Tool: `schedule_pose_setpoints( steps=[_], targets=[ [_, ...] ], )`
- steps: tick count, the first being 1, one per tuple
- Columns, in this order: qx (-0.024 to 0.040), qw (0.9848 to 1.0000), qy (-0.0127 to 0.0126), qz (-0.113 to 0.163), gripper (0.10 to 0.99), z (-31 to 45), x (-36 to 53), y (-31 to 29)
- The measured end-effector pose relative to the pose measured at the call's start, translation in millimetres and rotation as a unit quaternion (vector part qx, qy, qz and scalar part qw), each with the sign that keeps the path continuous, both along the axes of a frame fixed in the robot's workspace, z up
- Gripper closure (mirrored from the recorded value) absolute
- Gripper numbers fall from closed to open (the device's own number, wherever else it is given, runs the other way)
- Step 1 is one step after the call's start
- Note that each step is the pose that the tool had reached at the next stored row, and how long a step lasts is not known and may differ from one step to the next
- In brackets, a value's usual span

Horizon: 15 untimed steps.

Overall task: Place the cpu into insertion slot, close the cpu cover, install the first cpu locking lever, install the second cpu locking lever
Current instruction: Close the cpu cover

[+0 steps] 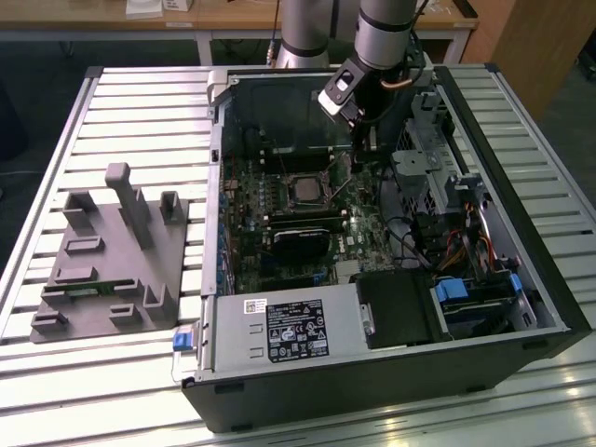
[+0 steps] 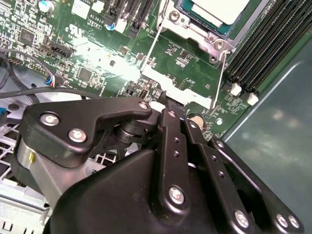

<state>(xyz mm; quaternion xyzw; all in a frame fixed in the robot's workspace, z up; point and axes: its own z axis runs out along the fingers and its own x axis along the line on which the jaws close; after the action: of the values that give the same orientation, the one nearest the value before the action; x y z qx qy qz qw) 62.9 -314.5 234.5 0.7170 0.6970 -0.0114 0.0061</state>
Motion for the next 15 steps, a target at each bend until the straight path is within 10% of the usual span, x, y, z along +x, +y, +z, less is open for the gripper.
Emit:
schedule_pose_setpoints(
  steps=[15],
  targets=[
    [0.0184, 0.9998, 0.0003, 0.0, 0.98, 8.1, -6.9, -0.1]
  ],
)
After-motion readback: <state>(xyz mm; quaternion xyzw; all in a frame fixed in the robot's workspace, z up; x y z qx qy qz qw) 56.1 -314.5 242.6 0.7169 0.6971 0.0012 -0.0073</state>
